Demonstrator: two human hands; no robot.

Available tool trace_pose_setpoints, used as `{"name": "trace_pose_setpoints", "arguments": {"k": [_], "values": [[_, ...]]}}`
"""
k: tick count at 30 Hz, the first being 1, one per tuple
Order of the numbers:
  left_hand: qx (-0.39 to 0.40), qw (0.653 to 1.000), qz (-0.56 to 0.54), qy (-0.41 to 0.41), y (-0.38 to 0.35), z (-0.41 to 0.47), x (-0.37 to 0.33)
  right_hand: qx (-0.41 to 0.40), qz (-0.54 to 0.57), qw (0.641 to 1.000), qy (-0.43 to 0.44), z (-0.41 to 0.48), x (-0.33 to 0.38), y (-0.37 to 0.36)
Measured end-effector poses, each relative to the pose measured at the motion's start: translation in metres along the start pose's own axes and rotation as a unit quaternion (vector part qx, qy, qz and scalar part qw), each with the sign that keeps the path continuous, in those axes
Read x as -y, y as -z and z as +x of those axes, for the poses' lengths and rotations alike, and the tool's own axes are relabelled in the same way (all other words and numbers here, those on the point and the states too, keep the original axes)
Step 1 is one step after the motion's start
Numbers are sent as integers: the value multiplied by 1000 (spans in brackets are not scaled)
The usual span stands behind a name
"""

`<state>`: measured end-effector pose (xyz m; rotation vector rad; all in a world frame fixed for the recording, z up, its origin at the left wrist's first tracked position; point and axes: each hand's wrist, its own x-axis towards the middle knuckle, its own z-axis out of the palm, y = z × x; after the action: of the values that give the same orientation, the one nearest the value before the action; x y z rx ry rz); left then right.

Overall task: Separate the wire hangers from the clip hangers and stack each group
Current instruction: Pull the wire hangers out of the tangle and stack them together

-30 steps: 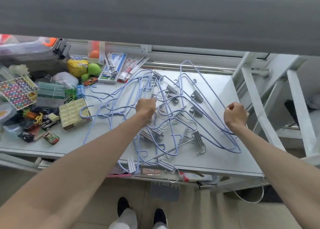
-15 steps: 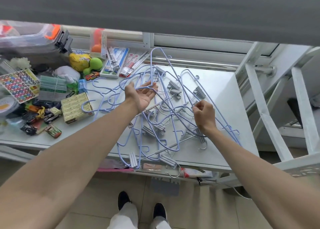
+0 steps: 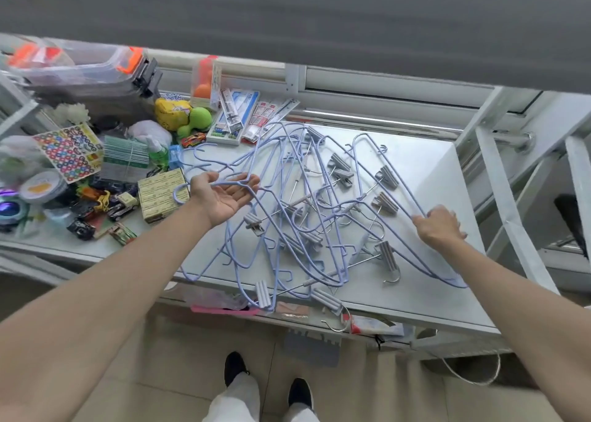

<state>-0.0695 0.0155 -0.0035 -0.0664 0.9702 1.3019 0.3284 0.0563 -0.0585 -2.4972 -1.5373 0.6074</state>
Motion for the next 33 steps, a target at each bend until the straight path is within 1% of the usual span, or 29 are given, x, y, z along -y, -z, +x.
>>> {"name": "trace_pose_setpoints", "arguments": {"k": [2, 6, 12, 15, 17, 21, 24, 27, 29, 33], "values": [[-7, 1000, -3, 2, 8, -3, 0, 2, 19, 1000, 16, 1, 0, -2], [-15, 1000, -22, -4, 16, -7, 5, -36, 100, 993, 52, 1, 1, -7], [-22, 999, -27, -16, 23, -8, 3, -94, 195, 976, 27, -5, 5, -2], [-25, 999, -30, -16, 23, -8, 0, -93, 276, 956, 30, -5, 4, 5], [-25, 999, -35, -14, 22, -7, 1, -90, 307, 947, 27, -1, 1, 8], [-21, 999, -39, -13, 20, -6, 6, -58, 378, 924, -24, 6, -3, 16], [-19, 999, -29, -8, 17, -6, 12, -31, 438, 897, -60, 7, -5, 23], [-4, 1000, -19, 8, 14, -2, 19, 18, 494, 865, -82, 7, -2, 25], [20, 999, -22, 19, 13, 0, 20, 49, 513, 852, -90, 6, 5, 24], [87, 995, -41, 31, 12, -6, 14, 98, 519, 845, -86, -2, 28, 17]]}}
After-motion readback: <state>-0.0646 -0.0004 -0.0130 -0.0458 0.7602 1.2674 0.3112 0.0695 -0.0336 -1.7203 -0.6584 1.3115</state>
